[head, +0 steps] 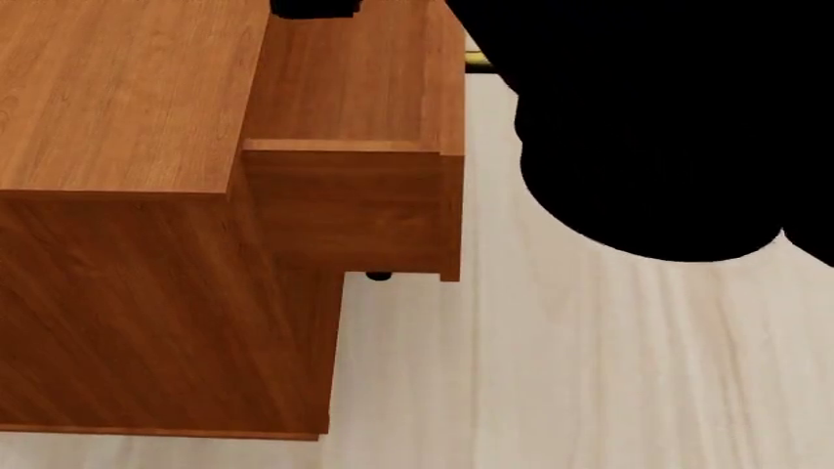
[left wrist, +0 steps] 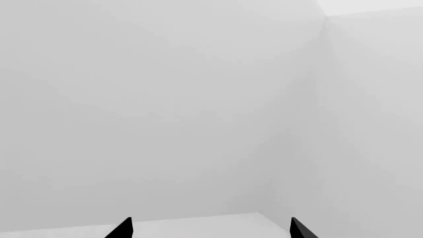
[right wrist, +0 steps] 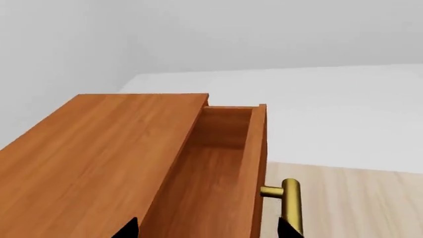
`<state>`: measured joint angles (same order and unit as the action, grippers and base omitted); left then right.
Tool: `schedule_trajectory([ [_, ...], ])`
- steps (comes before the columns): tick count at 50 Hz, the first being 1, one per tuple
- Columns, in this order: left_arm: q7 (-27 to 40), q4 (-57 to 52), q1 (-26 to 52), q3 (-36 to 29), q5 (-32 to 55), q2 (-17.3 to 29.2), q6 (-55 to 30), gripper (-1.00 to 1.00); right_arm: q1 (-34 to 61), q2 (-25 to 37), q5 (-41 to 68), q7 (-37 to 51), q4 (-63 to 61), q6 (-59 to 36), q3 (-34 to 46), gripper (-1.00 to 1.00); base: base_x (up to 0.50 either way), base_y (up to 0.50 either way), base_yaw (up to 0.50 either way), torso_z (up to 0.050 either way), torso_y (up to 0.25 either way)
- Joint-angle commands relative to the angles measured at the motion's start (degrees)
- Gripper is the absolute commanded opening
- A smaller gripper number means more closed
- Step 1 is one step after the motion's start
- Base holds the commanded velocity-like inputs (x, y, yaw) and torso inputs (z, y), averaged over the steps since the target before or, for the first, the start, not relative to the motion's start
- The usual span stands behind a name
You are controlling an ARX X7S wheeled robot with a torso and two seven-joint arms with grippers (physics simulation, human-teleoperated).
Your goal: Close the bottom drawer of the cabinet and open the top drawer.
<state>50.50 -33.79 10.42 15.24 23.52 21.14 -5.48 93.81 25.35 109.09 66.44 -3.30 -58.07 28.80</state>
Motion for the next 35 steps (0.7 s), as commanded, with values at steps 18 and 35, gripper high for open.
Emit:
schedule_trajectory([
  [18, -0.87, 1.95, -1.28, -0.13, -0.71, -0.98, 3.30, 1.00, -3.85, 1.86, -2.61, -0.20, 7.66, -4.76, 7.87, 1.00, 0.00, 0.00, 0.00, 0.000, 0.000],
  [35, -0.90, 2.02, -1.42, -0.25, -0.47, -0.88, 3.65, 1.00, -2.84, 8.59, -6.31, 4.14, 11.78, -7.67, 10.67, 1.00, 0.00, 0.00, 0.00, 0.000, 0.000],
])
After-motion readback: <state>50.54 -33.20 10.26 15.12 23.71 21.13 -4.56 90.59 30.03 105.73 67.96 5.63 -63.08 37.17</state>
